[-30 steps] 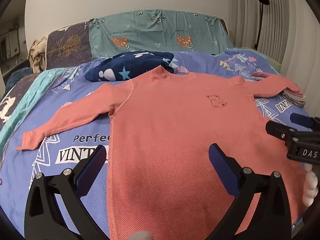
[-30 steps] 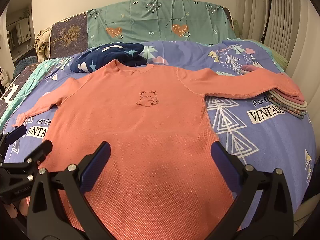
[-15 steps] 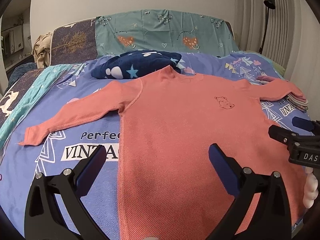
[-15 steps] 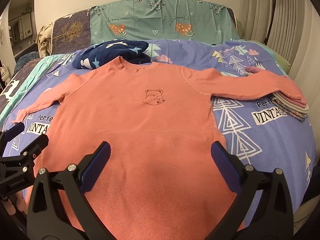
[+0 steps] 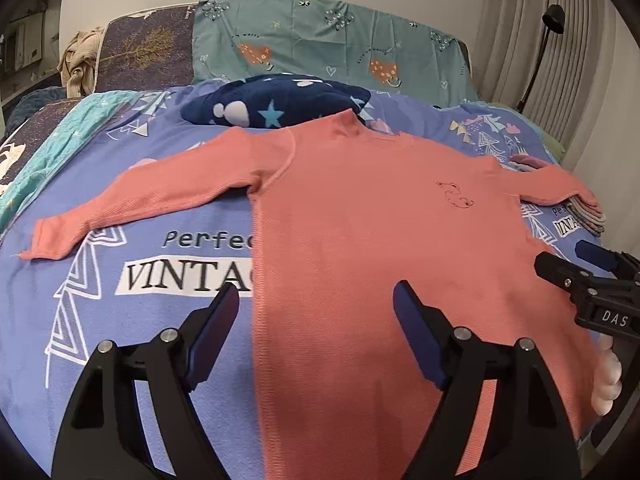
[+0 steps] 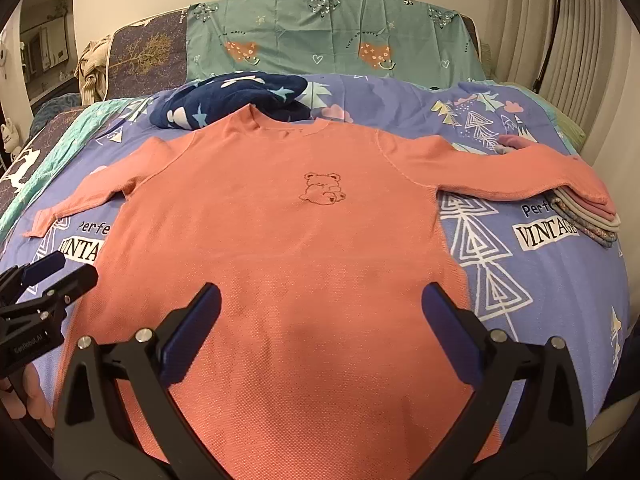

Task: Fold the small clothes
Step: 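Grasp the sleeve cuff of the pink top with the left gripper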

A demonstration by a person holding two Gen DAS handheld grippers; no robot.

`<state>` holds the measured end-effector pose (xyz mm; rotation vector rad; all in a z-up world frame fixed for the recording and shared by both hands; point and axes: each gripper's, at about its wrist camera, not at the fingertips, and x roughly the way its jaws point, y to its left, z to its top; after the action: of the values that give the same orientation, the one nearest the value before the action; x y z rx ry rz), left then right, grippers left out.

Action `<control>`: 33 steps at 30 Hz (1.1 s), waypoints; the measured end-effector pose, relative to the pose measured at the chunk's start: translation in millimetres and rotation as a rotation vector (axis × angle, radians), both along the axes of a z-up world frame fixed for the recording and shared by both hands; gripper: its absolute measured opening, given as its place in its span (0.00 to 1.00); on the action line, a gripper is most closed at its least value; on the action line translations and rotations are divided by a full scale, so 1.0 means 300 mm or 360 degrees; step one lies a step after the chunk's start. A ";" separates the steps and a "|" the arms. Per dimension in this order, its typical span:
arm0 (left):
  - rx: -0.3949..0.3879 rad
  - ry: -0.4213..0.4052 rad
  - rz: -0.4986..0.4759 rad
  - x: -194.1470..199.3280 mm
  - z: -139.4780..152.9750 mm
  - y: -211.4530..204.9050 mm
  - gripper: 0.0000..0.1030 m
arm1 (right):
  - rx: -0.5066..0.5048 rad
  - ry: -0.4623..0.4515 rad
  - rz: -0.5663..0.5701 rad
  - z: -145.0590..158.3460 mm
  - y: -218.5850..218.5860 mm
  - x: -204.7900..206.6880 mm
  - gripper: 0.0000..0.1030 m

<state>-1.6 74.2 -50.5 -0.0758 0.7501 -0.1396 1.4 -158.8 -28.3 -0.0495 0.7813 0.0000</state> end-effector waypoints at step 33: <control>-0.0814 0.0007 0.0995 0.318 -0.008 0.968 0.01 | -0.0040 0.0090 -0.0038 -0.069 -0.008 0.116 0.98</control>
<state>93.7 364.5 -52.9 -0.7888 0.6506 0.2695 36.2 -161.1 -49.0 -0.0640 0.8383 -0.0310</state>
